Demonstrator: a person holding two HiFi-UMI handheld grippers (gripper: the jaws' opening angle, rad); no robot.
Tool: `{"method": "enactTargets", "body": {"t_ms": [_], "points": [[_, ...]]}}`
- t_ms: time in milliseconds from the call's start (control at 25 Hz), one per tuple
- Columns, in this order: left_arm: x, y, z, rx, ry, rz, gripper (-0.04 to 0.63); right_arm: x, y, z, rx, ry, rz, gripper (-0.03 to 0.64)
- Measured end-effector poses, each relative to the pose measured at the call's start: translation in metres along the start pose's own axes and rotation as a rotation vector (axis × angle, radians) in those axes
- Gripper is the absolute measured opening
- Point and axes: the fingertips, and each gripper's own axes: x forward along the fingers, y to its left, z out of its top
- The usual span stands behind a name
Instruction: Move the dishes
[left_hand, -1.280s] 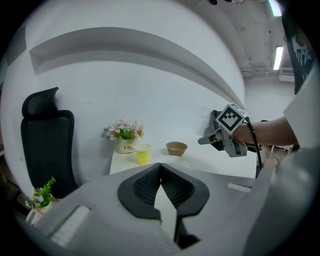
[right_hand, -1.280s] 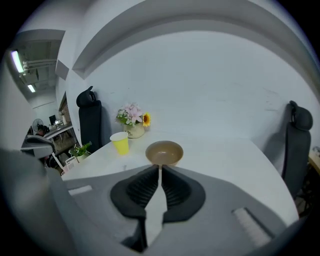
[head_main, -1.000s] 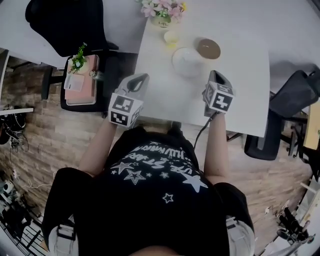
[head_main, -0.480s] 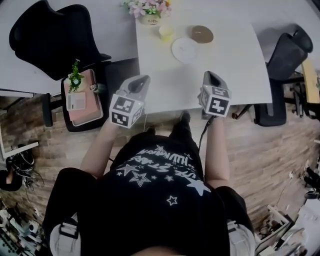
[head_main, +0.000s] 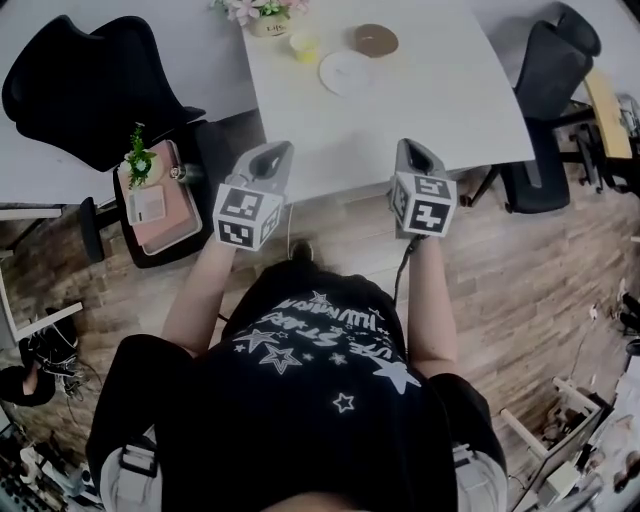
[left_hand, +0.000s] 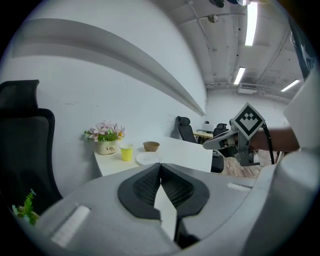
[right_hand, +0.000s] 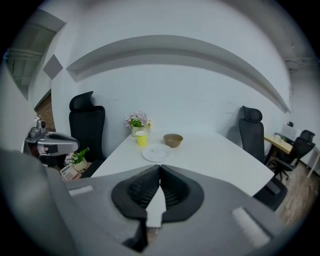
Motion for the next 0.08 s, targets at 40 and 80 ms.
{"method": "enactTargets", "body": {"t_ms": [40, 80], "points": [[-0.0034, -0.0061, -0.0006, -0.002, 0.0, 0.002, 0.011, -0.0055, -0.0007, -0.0025, 0.006, -0.003, 0.004, 0.005], [-0.0068, -0.0122, -0.0011, -0.005, 0.001, 0.004, 0.011, -0.011, -0.0013, -0.005, 0.011, -0.005, 0.009, 0.005]]}}
